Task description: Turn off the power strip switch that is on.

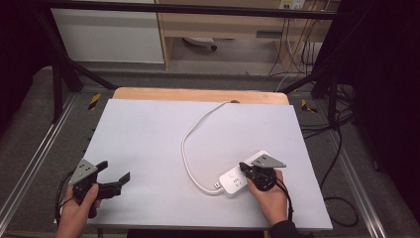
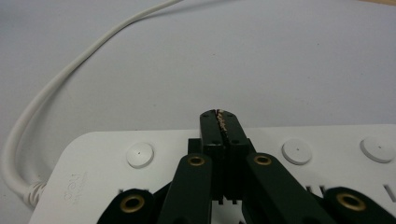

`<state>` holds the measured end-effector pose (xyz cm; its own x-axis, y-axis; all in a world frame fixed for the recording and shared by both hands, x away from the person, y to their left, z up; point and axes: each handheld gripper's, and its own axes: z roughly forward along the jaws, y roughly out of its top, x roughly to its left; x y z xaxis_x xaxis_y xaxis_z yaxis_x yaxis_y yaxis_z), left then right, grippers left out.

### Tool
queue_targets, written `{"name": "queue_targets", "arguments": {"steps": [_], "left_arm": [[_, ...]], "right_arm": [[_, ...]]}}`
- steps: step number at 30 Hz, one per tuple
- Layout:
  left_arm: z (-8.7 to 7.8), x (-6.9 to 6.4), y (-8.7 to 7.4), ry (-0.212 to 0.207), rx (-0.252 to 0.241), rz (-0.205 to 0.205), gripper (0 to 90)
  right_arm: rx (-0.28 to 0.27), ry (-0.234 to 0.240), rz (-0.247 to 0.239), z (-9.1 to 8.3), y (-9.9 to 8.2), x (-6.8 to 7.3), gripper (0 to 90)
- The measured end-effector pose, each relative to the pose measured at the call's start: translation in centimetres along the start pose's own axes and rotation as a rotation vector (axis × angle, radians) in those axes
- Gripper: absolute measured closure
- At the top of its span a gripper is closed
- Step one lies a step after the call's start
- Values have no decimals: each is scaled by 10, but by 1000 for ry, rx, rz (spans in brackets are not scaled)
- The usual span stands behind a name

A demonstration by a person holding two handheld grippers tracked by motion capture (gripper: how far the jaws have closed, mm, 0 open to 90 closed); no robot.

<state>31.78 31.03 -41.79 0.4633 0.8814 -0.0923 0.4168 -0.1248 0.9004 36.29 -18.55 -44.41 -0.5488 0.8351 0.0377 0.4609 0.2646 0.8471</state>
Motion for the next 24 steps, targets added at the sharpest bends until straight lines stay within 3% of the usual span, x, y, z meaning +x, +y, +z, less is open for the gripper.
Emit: {"name": "queue_targets", "arguments": {"steps": [18, 24], "left_arm": [[0, -1, 0, 0, -2, 0, 49], [0, -1, 0, 1, 1, 0, 49]], "right_arm": [[-4, 14, 32, 1, -1, -3, 900], [-4, 8, 19, 1, -1, -2, 900]]}}
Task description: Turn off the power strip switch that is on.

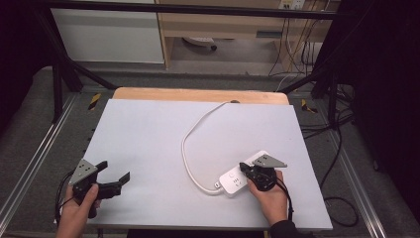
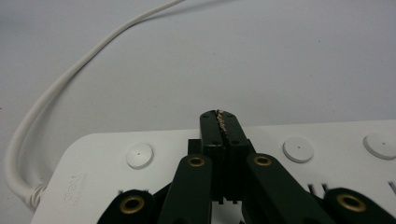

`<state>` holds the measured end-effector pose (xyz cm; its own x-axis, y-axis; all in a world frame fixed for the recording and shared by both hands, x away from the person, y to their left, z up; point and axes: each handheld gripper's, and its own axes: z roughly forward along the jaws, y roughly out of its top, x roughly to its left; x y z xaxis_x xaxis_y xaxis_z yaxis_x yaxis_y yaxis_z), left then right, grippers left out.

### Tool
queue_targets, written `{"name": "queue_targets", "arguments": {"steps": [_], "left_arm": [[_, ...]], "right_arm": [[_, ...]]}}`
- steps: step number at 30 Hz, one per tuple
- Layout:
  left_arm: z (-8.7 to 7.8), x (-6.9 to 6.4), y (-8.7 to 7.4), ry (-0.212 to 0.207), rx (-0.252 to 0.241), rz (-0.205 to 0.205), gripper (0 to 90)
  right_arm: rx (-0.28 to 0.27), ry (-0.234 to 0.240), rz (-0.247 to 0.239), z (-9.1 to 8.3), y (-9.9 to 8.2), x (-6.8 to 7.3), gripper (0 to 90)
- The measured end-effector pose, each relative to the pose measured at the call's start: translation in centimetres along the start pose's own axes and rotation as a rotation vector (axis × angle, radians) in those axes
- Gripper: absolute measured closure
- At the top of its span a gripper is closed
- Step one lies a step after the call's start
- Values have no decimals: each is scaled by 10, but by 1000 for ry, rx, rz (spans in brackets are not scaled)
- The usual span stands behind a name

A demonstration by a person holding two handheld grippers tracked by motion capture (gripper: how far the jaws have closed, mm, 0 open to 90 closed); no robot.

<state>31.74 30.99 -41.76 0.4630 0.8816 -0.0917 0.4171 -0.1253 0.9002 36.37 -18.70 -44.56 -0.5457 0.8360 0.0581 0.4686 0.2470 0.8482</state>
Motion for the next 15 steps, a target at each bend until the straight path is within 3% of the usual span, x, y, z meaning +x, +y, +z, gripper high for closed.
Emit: {"name": "queue_targets", "arguments": {"steps": [15], "left_arm": [[0, -1, 0, -2, 4, 0, 49]], "right_arm": [[-7, -27, -56, 0, -1, 5, 900]]}}
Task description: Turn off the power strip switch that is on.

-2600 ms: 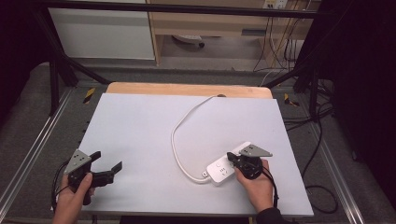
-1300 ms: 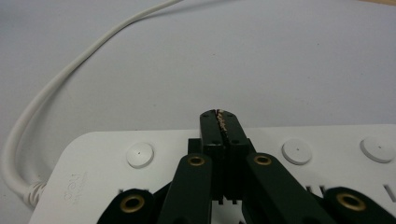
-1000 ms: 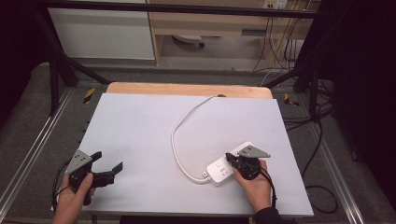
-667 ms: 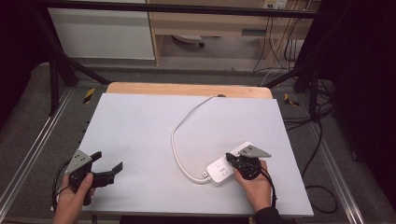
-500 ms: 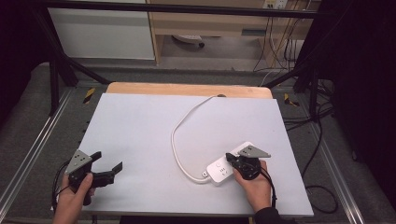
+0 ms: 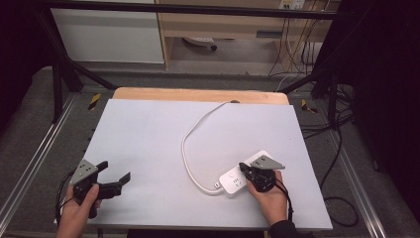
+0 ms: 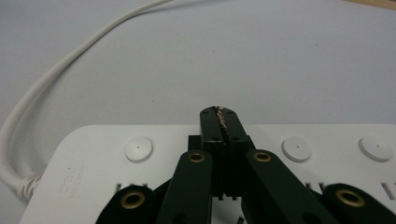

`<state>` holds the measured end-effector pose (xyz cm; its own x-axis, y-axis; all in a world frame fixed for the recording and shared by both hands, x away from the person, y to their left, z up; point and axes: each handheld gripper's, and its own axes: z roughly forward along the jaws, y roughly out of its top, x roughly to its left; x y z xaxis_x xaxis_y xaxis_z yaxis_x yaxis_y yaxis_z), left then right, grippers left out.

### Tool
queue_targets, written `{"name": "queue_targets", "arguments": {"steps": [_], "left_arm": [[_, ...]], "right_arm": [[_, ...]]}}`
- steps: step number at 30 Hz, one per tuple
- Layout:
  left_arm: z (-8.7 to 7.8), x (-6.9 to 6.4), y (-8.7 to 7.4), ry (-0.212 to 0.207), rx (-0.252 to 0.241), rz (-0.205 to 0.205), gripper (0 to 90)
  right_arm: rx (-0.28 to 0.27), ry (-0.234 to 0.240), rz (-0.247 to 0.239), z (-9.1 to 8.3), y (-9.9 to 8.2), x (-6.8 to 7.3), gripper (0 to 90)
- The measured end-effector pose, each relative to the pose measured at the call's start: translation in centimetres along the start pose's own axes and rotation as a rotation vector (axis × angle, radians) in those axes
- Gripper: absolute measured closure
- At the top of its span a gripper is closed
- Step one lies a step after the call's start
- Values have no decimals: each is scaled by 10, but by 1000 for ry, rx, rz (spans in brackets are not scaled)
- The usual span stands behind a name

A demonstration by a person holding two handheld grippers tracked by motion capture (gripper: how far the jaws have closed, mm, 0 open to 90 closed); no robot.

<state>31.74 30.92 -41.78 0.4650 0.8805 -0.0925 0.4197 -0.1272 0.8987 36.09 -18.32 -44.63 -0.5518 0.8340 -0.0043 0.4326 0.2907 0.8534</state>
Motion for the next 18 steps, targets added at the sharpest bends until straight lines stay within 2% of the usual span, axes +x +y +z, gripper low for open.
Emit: {"name": "queue_targets", "arguments": {"steps": [6, 10, 15, 18], "left_arm": [[0, 0, 0, 1, -2, 1, 49], [0, 1, 0, 2, -2, 0, 49], [0, 0, 0, 2, -3, -1, 49], [0, 0, 0, 1, -2, 1, 49]], "right_arm": [[2, -5, -20, 1, 0, 3, 900], [4, 2, -9, 1, 0, 2, 900], [-7, 28, 36, 1, -1, -1, 900], [-8, 29, 34, 1, -1, -2, 900]]}}
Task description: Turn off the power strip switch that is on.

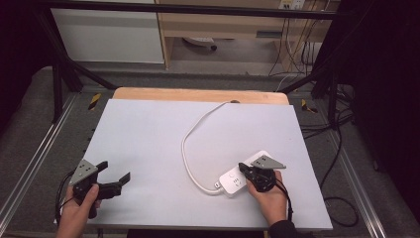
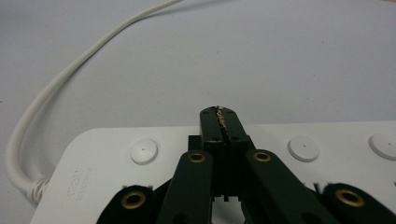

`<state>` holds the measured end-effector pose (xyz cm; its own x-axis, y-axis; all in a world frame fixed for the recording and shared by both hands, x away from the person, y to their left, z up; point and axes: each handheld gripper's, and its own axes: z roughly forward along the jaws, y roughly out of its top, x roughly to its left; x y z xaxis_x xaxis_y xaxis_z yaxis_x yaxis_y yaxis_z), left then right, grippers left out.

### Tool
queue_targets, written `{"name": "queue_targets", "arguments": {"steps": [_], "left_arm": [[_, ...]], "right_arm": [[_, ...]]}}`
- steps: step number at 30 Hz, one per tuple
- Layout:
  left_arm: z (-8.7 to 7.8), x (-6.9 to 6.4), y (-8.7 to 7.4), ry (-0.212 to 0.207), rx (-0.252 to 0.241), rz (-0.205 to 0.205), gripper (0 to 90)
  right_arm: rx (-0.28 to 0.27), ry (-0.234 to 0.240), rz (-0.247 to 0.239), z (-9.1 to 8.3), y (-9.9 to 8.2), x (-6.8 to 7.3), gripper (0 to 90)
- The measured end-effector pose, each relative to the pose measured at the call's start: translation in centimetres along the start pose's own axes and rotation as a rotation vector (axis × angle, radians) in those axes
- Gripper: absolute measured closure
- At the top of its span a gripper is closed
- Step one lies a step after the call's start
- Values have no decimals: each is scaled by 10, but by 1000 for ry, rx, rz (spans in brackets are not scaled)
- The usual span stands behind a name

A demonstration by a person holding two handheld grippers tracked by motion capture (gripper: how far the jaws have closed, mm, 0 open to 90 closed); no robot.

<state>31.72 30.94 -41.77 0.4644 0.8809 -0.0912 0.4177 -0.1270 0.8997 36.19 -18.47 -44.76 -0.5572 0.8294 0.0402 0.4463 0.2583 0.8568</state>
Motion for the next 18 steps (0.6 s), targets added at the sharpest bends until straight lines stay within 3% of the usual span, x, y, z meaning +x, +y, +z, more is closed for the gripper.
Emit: {"name": "queue_targets", "arguments": {"steps": [18], "left_arm": [[0, 0, 0, 0, 0, 0, 49]], "right_arm": [[3, 11, 11, 0, -1, -3, 900]]}}
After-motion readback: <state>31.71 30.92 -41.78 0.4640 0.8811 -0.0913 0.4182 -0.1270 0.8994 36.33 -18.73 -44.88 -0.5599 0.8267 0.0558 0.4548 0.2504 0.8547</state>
